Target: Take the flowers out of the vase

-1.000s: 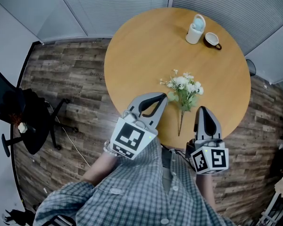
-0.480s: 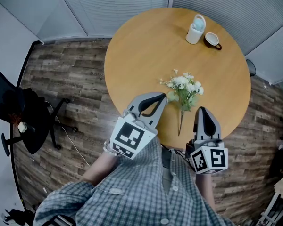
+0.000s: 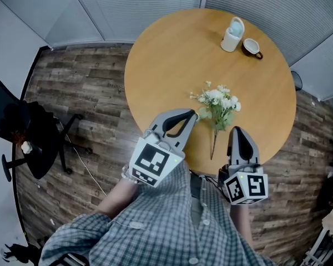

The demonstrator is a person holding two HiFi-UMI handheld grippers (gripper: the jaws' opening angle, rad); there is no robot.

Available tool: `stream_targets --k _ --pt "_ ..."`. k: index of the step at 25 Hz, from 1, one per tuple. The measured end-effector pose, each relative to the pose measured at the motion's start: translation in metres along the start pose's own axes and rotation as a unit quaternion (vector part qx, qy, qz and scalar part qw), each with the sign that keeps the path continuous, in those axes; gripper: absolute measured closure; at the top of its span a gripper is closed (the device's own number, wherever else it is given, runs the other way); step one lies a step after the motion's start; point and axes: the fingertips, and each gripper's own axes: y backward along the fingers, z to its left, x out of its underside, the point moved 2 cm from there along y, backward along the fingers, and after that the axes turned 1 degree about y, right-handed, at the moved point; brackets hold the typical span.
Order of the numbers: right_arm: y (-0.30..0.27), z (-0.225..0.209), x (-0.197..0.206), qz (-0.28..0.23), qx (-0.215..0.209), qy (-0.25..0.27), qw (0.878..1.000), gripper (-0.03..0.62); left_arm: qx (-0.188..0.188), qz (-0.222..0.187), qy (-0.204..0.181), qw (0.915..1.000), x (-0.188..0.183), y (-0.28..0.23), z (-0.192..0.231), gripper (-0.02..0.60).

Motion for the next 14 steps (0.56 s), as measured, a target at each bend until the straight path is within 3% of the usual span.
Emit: stream_targets --k 14 --pt "-0.0012 0.0043 0.0033 0.012 -0.017 0.006 1.0 0.585 0.003 -0.001 0.002 1.0 -0.002 -0.0019 -0.0017 0.574"
